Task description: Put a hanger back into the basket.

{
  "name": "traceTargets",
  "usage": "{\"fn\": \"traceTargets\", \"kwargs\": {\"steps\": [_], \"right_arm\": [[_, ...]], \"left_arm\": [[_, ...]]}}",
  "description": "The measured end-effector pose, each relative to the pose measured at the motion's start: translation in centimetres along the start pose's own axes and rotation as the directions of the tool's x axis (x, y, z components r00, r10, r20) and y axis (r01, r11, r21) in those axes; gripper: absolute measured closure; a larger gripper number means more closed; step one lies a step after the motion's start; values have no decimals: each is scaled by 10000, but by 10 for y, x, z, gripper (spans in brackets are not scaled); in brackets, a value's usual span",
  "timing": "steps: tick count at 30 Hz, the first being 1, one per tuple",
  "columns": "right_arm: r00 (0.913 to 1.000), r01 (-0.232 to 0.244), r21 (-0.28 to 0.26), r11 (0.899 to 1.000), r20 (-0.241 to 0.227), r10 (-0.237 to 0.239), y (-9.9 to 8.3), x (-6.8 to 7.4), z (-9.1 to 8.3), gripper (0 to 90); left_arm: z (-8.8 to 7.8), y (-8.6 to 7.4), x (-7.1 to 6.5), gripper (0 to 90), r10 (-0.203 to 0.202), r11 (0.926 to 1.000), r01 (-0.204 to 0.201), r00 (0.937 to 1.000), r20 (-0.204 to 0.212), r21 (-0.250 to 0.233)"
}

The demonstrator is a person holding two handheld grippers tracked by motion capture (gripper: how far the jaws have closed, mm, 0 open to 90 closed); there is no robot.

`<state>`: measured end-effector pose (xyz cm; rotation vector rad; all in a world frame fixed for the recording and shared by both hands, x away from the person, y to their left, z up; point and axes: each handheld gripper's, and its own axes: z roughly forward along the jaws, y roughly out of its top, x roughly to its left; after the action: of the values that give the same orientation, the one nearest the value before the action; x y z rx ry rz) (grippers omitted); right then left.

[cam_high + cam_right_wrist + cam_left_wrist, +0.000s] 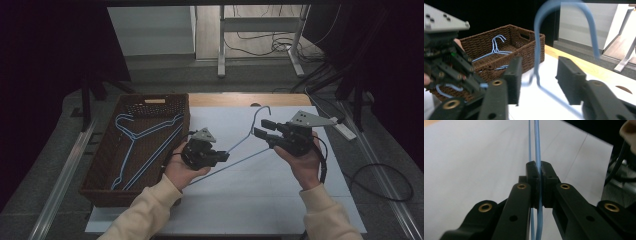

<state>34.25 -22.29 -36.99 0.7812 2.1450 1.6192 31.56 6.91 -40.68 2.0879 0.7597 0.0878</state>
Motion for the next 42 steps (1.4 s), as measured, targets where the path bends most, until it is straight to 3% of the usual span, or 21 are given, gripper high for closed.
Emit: {"fn": "traceTargets", "kwargs": {"steps": [9,13,27,32,34,35,42], "right_arm": [[9998,58,-65,10000,169,-57,-13,5,-14,442],[9995,-8,259,9997,311,0,-25,3,-20,408],[9968,-439,1140,9925,713,359,-65,-7,-29,341],[9958,-432,1482,9880,862,306,-77,-7,-30,335],[9954,-470,1532,9871,897,335,-80,-7,-31,333],[9946,-555,1622,9852,951,403,-85,-9,-32,328],[9919,-773,1837,9799,1133,570,-96,-14,-33,319]], "left_arm": [[-38,-2,14,870,-516,9941,498,9985,-159,-965],[-58,-6,21,870,-782,9867,741,9967,-231,-1449],[-117,-37,43,870,-1240,9666,1022,9891,-797,-2352],[-142,-55,56,870,-1549,9562,1212,9819,-1094,-2663],[-144,-58,58,870,-1601,9553,1247,9804,-1145,-2681],[-152,-66,64,870,-1793,9516,1382,9751,-1305,-2746],[-164,-80,74,870,-2130,9449,1604,9632,-1637,-2853]]}}
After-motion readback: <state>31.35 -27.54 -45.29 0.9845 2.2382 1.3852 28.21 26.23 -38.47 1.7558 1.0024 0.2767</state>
